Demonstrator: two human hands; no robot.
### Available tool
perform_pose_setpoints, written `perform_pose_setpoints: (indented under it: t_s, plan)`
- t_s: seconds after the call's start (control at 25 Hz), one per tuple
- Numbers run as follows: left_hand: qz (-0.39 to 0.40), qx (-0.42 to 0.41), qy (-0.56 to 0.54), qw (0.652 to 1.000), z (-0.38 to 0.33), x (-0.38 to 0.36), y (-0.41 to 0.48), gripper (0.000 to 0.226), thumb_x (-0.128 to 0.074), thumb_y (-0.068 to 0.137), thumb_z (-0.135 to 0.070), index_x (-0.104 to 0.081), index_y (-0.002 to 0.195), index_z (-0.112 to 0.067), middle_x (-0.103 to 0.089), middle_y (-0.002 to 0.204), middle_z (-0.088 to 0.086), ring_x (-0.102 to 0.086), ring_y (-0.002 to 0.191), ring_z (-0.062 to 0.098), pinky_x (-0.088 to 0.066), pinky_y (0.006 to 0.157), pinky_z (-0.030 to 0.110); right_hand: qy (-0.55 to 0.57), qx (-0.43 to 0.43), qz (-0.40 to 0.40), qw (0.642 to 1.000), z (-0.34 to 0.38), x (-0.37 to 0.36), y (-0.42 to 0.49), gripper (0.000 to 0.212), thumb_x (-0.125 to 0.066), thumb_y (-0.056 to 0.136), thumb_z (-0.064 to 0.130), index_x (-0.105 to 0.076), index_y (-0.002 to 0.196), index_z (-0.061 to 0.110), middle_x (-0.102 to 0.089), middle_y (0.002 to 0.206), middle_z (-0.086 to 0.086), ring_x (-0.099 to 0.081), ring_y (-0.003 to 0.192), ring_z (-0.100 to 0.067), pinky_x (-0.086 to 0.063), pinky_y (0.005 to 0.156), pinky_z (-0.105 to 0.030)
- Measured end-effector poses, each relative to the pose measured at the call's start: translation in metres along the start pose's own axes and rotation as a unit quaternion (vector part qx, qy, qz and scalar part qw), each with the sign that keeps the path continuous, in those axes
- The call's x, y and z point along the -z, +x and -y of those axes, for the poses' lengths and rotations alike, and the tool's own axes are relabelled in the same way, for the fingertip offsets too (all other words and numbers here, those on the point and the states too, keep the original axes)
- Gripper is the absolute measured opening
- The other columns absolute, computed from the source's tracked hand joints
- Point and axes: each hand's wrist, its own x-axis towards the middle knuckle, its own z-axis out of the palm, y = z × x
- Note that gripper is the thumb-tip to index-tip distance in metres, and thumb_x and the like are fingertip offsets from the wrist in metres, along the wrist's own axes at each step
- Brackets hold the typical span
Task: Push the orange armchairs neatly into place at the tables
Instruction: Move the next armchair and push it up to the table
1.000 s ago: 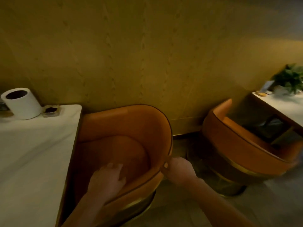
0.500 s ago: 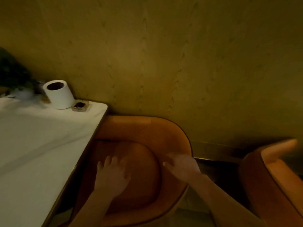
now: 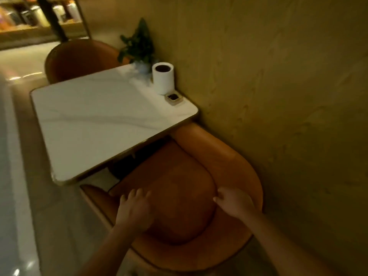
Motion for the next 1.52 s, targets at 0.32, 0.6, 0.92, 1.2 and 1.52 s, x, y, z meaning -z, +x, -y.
perform_pose_setpoints:
  t_s: [0.32,0.6,0.92,1.2,1.52]
  plan:
    - [0.024,0.138,-0.102,0.985,-0.017,-0.056,-0.06,0.059,-0.039,0.095,-0.052,-0.029,0.15,-0.032,-0.045,0.141,0.002,-0.043,0.132,0.025,-0.036,0.108,0.047,-0.08,0.05,0.071,0.993,-0.029,-0.002,0.027,0.036,-0.047,0.1,0.045,-0.061,0.123,0.021,-0.063,0.122,-0.002,-0.06,0.107,-0.02,-0.048,0.091,-0.034]
    - [0.058,0.173,-0.144,0.973,-0.044,-0.088,-0.059,0.057,-0.04,0.097,-0.052,-0.031,0.148,-0.03,-0.044,0.142,0.003,-0.039,0.134,0.027,-0.031,0.111,0.052,-0.154,0.093,0.023,0.984,-0.036,0.004,0.063,0.048,-0.047,0.1,0.042,-0.046,0.143,0.021,-0.043,0.149,-0.006,-0.039,0.137,-0.027,-0.035,0.11,-0.039]
    - [0.056,0.357,-0.218,0.906,-0.081,-0.142,-0.018,0.056,-0.042,0.095,-0.05,-0.034,0.147,-0.031,-0.033,0.15,0.007,-0.021,0.144,0.033,-0.026,0.115,0.053,-0.324,0.207,-0.039,0.922,-0.084,0.025,0.199,0.057,-0.048,0.096,0.029,-0.034,0.151,0.019,-0.023,0.16,-0.01,-0.017,0.147,-0.03,-0.025,0.119,-0.044]
    - [0.039,0.45,-0.185,0.873,-0.099,-0.166,0.018,0.064,-0.043,0.094,-0.053,-0.025,0.151,-0.03,-0.003,0.165,0.015,0.006,0.15,0.04,-0.005,0.118,0.066,-0.375,0.256,-0.027,0.891,-0.089,0.017,0.256,0.053,-0.04,0.098,0.015,-0.031,0.149,0.019,-0.003,0.164,-0.011,-0.005,0.15,-0.033,-0.018,0.121,-0.048]
    - [0.081,0.454,-0.064,0.885,-0.111,-0.194,0.025,0.078,-0.028,0.096,-0.06,0.0,0.156,-0.019,0.026,0.158,0.023,0.032,0.14,0.05,0.013,0.111,0.072,-0.415,0.249,-0.08,0.871,-0.107,0.004,0.298,0.058,-0.036,0.097,0.02,-0.024,0.154,0.021,0.002,0.165,-0.009,-0.002,0.15,-0.033,-0.009,0.121,-0.055]
